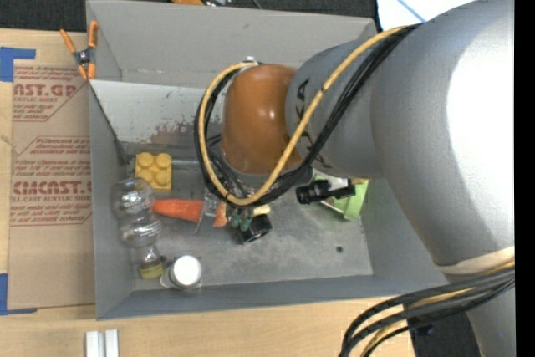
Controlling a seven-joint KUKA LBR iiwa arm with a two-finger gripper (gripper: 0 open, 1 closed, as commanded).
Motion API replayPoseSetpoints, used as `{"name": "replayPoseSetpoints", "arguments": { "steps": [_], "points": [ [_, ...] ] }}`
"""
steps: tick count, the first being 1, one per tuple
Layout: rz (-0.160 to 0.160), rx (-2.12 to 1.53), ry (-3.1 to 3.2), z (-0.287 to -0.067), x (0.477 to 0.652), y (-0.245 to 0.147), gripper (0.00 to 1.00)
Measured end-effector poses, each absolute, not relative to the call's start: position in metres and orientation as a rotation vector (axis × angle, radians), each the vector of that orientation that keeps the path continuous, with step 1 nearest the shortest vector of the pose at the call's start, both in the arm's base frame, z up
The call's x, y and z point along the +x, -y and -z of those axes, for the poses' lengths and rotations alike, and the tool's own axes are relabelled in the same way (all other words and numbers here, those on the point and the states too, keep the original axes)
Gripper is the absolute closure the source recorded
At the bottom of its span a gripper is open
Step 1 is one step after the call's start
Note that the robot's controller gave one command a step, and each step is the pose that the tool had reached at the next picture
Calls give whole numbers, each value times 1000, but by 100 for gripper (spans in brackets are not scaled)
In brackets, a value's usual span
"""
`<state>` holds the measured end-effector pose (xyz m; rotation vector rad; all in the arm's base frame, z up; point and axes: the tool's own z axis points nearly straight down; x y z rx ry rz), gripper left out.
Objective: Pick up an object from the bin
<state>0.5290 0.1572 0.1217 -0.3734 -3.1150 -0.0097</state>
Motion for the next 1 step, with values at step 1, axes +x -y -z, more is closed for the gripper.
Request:
{"name": "replayPoseSetpoints", "arguments": {
  "steps": [1],
  "points": [
    [14, -374, 3123, -167, 531, -158, 100]
  ]
}}
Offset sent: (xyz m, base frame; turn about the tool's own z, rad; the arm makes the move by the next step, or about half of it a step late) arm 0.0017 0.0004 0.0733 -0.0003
